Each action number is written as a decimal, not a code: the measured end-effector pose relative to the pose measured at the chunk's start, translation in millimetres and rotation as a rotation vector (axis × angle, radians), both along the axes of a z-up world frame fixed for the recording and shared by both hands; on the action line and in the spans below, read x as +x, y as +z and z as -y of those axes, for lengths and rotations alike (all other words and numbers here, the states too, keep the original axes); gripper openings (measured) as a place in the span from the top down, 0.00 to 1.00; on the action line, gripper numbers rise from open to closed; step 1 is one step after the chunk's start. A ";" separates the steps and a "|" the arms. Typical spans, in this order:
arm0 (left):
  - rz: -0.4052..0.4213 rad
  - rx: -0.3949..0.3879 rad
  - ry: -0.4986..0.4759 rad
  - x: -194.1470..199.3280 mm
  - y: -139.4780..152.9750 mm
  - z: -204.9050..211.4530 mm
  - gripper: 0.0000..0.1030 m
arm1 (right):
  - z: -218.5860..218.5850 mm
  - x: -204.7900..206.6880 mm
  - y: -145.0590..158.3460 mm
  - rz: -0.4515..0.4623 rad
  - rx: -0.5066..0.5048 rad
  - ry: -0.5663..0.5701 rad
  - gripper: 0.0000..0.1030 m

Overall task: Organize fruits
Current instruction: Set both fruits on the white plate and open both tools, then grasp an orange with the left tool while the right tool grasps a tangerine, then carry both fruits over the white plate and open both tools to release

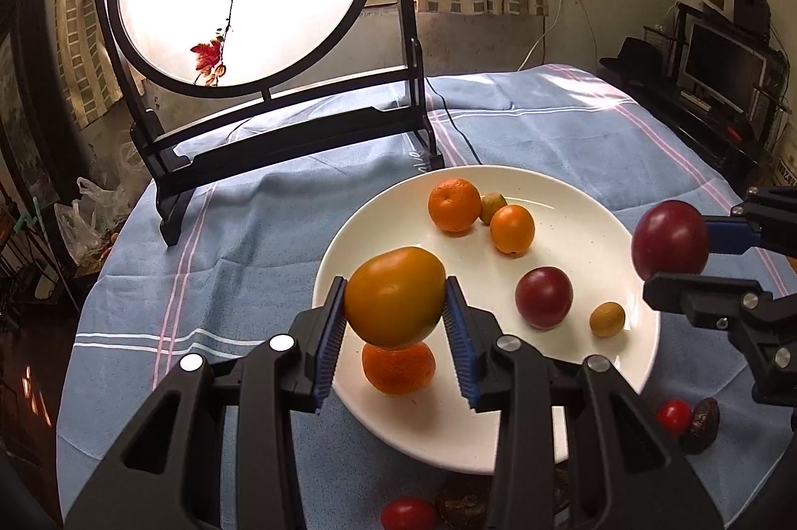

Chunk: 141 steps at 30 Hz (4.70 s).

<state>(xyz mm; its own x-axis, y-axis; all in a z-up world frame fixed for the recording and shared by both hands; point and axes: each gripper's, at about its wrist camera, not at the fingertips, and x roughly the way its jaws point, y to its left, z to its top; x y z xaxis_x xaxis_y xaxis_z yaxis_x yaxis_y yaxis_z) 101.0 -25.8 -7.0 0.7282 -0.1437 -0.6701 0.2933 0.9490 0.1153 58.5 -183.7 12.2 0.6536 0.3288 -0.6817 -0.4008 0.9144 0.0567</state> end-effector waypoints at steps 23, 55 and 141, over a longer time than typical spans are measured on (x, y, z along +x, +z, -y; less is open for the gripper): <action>-0.058 0.028 0.013 27.6 -27.3 11.0 0.64 | 15.8 48.3 -32.7 -0.077 0.002 -0.087 0.63; 0.029 0.000 0.012 -8.5 6.3 -17.0 0.38 | 17.8 -14.2 8.0 -0.009 0.079 0.000 0.56; -0.016 0.036 0.047 20.5 -13.3 -5.0 0.64 | -35.5 16.7 -10.0 -0.041 0.017 0.043 0.58</action>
